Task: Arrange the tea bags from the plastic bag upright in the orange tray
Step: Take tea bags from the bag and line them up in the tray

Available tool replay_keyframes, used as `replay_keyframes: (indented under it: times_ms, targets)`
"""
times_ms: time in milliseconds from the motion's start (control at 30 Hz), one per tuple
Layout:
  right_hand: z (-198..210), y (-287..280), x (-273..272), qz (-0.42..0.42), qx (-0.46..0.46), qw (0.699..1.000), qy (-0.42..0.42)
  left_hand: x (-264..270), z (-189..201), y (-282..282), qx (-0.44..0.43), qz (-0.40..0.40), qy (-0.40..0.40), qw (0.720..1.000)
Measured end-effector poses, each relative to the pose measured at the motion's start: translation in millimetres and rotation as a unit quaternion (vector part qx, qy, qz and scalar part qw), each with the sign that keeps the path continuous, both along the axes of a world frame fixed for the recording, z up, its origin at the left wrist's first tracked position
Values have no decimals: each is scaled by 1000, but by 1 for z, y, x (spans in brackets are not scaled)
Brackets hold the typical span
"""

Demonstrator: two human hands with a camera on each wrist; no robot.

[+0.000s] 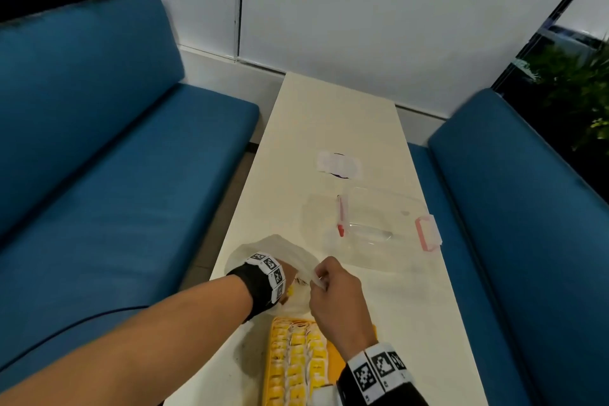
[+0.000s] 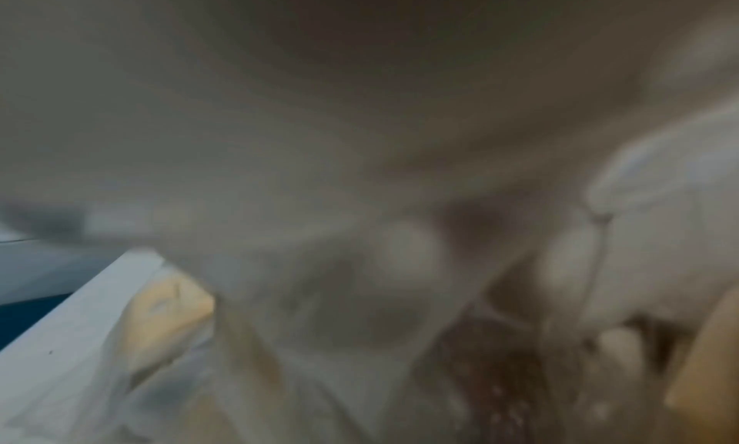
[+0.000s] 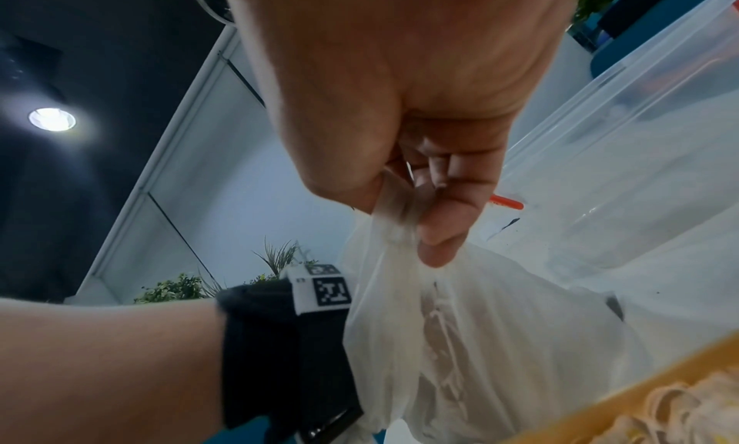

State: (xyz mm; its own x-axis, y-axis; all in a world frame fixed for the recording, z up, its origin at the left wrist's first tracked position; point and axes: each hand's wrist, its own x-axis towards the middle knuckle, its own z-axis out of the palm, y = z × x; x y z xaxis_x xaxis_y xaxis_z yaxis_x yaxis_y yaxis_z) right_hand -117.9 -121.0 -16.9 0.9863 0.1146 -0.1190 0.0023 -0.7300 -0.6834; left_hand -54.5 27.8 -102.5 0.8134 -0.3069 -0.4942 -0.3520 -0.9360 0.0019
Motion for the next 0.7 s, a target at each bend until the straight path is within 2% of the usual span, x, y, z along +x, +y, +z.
replay_keyframes:
  times_ms: [100, 200, 233, 300, 400, 467, 533, 567, 633, 700]
  targets:
    - [-2, -2, 1, 6, -2, 1000, 8, 10, -18, 1, 19, 13, 29, 999]
    - [-3, -5, 6, 6, 0, 1000, 0, 41, -74, 0, -7, 25, 78, 997]
    - [-3, -6, 7, 4, 2, 1000, 0, 43, -69, 0, -28, 32, 78, 996]
    - [-3, -7, 10, 0, 5, 1000, 6, 31, -30, -2, -38, 51, 72, 995]
    - [-3, -8, 14, -7, 9, 1000, 10, 21, 4, -12, -90, 28, 82, 992]
    - [-2, -9, 18, -15, 11, 1000, 13, 26, 2, -19, -123, 52, 93, 987]
    - [-2, -10, 21, -24, 16, 999, 17, 31, -13, -22, -201, 142, 117, 962]
    - [-2, -11, 22, -29, 19, 999, 20, 35, -19, -20, -210, 136, 102, 963]
    - [-4, -11, 25, -36, 26, 999, 26, 37, -30, -13, -182, 68, 88, 977]
    - [-6, -11, 26, -42, 33, 998, 31, 38, -31, -12, -197, 92, 133, 967]
